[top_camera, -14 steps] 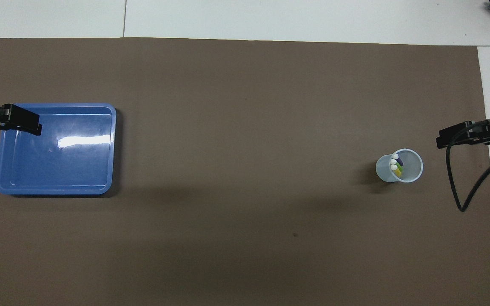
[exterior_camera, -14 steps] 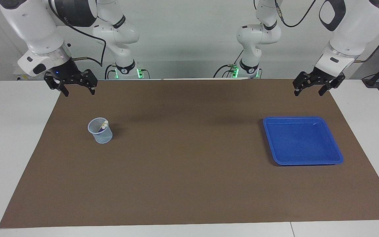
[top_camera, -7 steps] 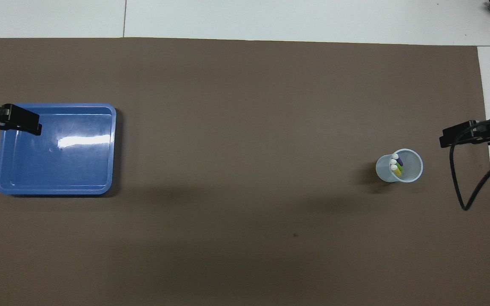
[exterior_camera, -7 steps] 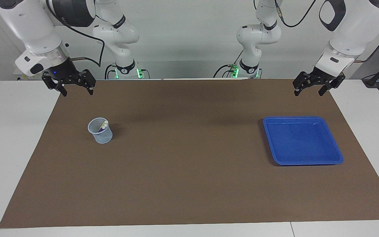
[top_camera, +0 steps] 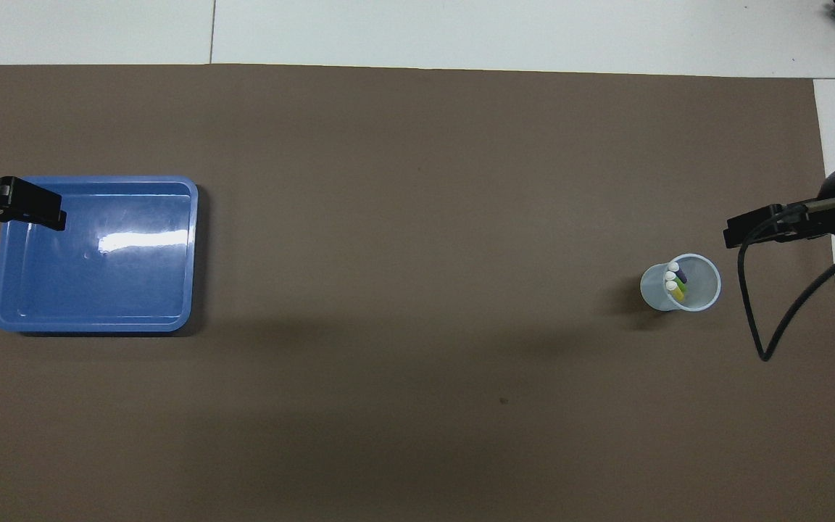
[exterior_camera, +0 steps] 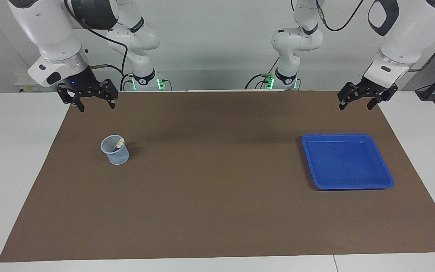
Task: Right arm passes pens to left for tray arrangement
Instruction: 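Lower the right gripper into the white cup and grasp the yellow pen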
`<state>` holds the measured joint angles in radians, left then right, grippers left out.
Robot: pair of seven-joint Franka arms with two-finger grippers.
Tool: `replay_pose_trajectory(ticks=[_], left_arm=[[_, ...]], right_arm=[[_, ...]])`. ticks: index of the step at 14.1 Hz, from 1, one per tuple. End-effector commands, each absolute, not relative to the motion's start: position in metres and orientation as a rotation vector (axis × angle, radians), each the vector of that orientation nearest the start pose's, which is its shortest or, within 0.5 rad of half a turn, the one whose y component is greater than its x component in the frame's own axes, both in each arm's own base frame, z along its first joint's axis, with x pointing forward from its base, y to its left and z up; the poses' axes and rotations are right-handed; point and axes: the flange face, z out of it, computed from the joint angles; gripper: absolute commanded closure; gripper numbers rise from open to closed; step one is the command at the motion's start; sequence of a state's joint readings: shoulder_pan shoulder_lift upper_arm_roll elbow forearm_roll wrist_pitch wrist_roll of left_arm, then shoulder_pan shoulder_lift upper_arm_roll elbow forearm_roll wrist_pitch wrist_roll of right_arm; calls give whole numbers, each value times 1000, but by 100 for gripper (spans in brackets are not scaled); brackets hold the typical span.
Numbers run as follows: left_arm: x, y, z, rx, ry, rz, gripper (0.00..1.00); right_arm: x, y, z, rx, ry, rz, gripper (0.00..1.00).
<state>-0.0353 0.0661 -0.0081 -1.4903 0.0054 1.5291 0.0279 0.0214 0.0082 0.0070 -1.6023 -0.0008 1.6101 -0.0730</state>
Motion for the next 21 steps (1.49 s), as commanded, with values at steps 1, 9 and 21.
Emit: replay_pose_trajectory(ticks=[1,9,21], left_arm=[[572,-21,628,-3147,90,36,0],[572,-23,634,-3151,95,-34,0],[563,-16,623,-3158,75,-22,0]], right_arm=[[553,18,581,-3121,-203,-44,0],[553,16,484,-3118,-178,-11,0],[535,-1,392,-3118,155,169,10]])
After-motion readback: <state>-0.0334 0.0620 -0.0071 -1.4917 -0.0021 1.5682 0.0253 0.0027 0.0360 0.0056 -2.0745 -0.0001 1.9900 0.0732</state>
